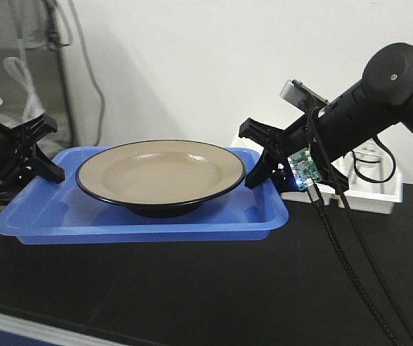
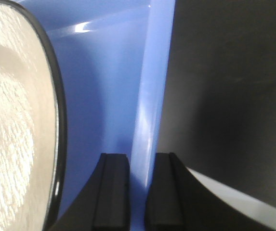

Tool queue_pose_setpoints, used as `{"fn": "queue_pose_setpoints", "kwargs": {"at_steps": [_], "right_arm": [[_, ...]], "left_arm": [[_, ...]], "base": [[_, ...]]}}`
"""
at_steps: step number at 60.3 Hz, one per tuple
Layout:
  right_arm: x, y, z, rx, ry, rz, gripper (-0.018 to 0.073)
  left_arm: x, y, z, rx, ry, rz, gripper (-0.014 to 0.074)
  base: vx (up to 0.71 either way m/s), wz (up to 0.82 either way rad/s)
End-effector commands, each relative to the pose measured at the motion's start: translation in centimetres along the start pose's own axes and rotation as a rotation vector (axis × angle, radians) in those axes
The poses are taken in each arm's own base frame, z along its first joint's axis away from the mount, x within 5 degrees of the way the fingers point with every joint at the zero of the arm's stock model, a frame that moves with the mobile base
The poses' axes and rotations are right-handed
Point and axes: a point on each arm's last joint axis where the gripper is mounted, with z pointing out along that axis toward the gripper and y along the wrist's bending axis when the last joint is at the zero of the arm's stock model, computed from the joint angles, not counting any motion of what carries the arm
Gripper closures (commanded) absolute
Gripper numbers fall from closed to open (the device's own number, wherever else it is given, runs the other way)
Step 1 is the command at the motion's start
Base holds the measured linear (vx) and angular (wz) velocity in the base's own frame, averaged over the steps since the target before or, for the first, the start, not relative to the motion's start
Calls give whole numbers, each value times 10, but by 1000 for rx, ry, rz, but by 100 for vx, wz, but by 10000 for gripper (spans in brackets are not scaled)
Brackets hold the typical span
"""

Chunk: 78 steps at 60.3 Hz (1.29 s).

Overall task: Place disk in tray to left cabinet
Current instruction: 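Hold the tray with both grippers while the base turns away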

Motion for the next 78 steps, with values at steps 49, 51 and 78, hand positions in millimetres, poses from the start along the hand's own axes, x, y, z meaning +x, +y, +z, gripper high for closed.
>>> {"fn": "queue_pose_setpoints", "kwargs": {"at_steps": [49, 51, 78], "right_arm": [[9, 36, -38, -194, -43, -33, 561], [9, 36, -38, -194, -43, -33, 561], [9, 36, -38, -194, -43, -33, 561]], "left_arm": [[8, -42, -32, 199, -49, 20, 598], [8, -42, -32, 199, -49, 20, 598], [8, -42, -32, 199, -49, 20, 598]], "base": [[-7, 54], [0, 76], [7, 62]]}}
